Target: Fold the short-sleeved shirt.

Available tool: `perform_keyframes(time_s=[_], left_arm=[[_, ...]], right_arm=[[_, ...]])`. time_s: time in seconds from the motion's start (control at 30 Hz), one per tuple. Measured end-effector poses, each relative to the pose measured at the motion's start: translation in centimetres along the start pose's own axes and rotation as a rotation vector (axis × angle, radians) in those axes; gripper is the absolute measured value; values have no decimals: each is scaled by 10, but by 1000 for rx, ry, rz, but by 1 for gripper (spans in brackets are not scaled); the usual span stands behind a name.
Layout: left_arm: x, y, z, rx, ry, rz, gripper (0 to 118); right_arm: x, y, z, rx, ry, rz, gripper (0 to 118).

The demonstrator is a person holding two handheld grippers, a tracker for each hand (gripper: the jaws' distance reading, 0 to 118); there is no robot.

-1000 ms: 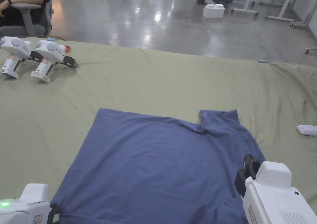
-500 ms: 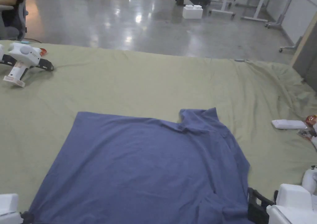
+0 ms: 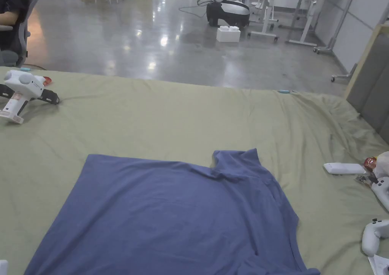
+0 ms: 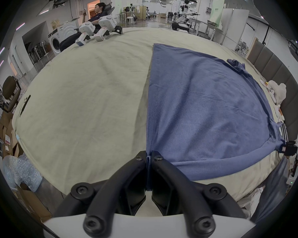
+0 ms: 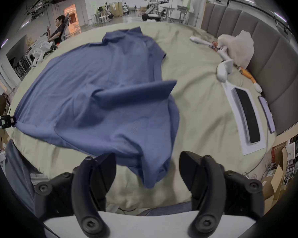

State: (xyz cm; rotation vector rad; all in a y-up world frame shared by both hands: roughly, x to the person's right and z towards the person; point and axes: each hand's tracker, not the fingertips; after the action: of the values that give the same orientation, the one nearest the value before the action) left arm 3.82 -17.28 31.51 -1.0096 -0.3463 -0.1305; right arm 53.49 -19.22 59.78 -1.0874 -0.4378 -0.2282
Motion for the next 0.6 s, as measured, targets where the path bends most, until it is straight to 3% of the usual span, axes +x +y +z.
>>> perform_keyframes(time_s=[0.1,0.13,0.2,0.27,0.43,0.6], left_arm=[[1,-1,1,-4,-5,0,0],[1,-1,1,-4,-6,-2,0],[3,-2,2,-4,-5,-6,0],[2,-2,1,-3,-4,-5,0],[1,-2,4,5,-11,5,0],[-1,4,16,64,-32,27,0]], right_arm=[[-4,2,-10,-14,69,-21,31],[-6,3,-9,3,89,-23,7],[-13,5,-5,12,67,1,5],[-17,7,-4,5,27,84,5],[-21,9,13,3,-32,124,5],[-17,20,40,100,1,83,5]])
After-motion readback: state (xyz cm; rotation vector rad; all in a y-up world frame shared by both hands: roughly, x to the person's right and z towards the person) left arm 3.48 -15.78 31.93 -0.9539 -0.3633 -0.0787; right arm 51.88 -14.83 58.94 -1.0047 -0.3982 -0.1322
